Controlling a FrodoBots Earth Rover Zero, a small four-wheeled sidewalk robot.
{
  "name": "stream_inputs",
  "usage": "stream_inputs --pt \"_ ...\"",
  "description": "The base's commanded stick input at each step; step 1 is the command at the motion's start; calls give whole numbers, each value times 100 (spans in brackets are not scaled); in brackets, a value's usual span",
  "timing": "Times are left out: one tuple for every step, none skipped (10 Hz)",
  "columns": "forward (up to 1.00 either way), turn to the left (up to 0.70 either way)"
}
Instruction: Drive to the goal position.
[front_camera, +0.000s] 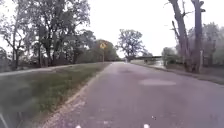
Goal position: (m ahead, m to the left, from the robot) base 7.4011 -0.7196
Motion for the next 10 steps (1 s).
stream_inputs --pt "100 0" --pt "100 0" --pt "100 0" --pt "100 0" --pt "100 0" --pt "100 0" --pt "100 0" --pt "100 0" --pt "100 0" --pt "100 0"
